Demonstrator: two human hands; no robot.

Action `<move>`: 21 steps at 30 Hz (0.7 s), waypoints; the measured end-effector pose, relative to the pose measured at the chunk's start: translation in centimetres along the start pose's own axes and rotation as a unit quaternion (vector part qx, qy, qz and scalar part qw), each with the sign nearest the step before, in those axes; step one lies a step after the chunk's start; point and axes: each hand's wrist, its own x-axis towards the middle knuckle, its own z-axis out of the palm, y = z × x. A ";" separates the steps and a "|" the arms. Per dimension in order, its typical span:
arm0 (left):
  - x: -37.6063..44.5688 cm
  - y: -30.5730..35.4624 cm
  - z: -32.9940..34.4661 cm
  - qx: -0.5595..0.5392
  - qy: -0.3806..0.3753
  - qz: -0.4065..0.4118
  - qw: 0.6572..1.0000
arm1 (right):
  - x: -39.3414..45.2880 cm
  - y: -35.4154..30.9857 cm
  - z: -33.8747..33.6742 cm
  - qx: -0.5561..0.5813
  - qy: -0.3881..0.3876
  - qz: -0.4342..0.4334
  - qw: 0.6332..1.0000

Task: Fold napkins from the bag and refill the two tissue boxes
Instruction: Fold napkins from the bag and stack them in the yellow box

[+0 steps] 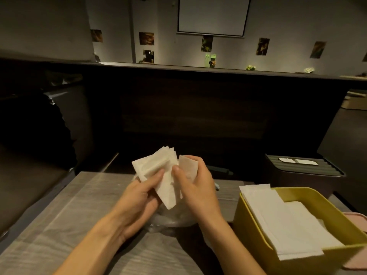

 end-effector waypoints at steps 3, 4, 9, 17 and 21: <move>0.2 0.1 0.1 -0.004 0.032 -0.005 0.999 | -0.2 0.0 -0.4 0.005 0.013 0.009 1.000; 0.1 0.4 0.2 -0.010 0.033 -0.008 0.999 | -0.2 -0.2 -0.6 0.008 0.016 0.008 1.000; -0.1 0.7 0.3 -0.038 0.039 0.007 0.998 | -0.3 0.0 -0.9 0.001 -0.006 0.035 0.999; -0.3 0.7 0.5 0.021 0.055 0.009 0.998 | -0.2 -0.4 -1.3 0.049 -0.038 -0.058 0.996; -0.3 0.2 0.3 0.051 0.045 -0.023 0.997 | -0.4 0.5 -0.4 -0.101 -0.046 -0.090 0.990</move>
